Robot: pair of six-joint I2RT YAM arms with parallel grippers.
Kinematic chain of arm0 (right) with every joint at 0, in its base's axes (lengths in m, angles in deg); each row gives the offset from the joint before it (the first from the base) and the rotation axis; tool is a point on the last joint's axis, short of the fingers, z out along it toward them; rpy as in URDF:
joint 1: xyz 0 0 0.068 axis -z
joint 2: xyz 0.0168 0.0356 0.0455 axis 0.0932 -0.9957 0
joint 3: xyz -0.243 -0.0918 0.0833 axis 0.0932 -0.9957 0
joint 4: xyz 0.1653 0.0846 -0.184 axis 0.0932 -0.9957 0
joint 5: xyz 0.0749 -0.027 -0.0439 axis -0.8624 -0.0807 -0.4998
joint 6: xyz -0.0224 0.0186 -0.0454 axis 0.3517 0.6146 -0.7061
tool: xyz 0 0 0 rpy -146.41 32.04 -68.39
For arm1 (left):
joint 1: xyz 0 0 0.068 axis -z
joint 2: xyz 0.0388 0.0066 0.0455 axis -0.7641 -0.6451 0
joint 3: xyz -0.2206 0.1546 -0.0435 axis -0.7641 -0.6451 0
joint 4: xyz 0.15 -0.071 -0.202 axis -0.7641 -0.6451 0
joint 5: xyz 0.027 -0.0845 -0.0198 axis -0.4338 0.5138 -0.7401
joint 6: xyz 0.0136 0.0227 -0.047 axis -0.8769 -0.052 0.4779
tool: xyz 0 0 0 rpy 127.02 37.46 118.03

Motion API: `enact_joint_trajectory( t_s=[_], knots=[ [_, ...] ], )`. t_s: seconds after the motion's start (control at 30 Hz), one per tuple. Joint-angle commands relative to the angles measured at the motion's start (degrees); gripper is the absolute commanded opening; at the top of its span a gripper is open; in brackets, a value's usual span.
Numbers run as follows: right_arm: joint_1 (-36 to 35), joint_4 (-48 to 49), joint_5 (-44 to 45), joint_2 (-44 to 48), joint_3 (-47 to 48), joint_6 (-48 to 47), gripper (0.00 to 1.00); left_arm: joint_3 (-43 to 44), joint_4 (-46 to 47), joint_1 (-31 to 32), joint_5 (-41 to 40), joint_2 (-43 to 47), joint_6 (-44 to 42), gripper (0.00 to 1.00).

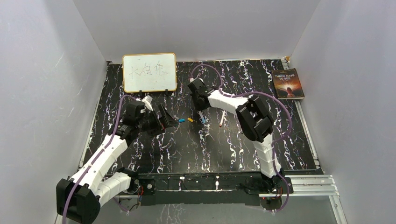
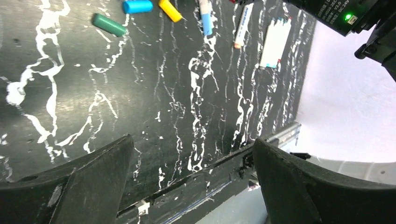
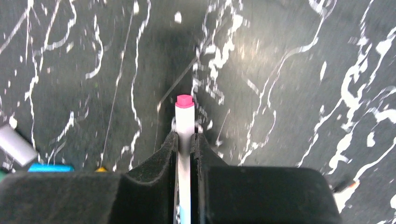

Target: Open the pen caps

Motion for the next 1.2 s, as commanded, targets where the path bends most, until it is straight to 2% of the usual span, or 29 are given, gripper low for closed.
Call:
enact_joint_trajectory(
  t_s=[0.0, 0.13, 0.27, 0.4, 0.53, 0.83, 1.03, 1.17],
  knots=[
    [0.82, -3.38, -8.01, 8.04, -3.8, 3.49, 0.0, -2.2, 7.86, 1.08, 8.42, -0.57, 2.52, 0.98],
    [1.84, -3.64, -14.9, 15.02, -4.42, 7.24, 0.0, -3.05, 12.06, 3.63, 7.5, -1.71, 4.69, 0.98],
    [1.86, -0.87, -22.02, 22.58, -9.02, 12.45, 0.0, -2.36, 15.1, 8.35, 3.97, -4.72, 5.68, 0.98],
    [1.87, 8.94, -30.73, 32.71, -19.31, 19.66, 0.0, -1.32, 17.5, 12.94, 0.47, -8.82, 7.07, 0.92],
    [1.68, 18.79, -35.59, 39.57, -28.29, 26.65, 0.0, -1.5, 21.25, 15.52, -1.19, -10.8, 9.45, 0.88],
    [-0.2, 22.61, -32.59, 46.34, -33.99, 30.97, 0.0, -2.25, 31.46, 20.24, -2.81, -12.72, 14.34, 0.9],
    [-0.43, 23.28, -30.81, 47.11, -34.37, 31.39, 0.0, -2.0, 33.5, 23.27, -3.93, -14.99, 15.86, 0.87],
    [-0.44, 19.37, -27.25, 47.35, -32.71, 29.6, 0.0, -2.65, 31.64, 23.88, -5.19, -13.31, 15.75, 0.82]
  ],
)
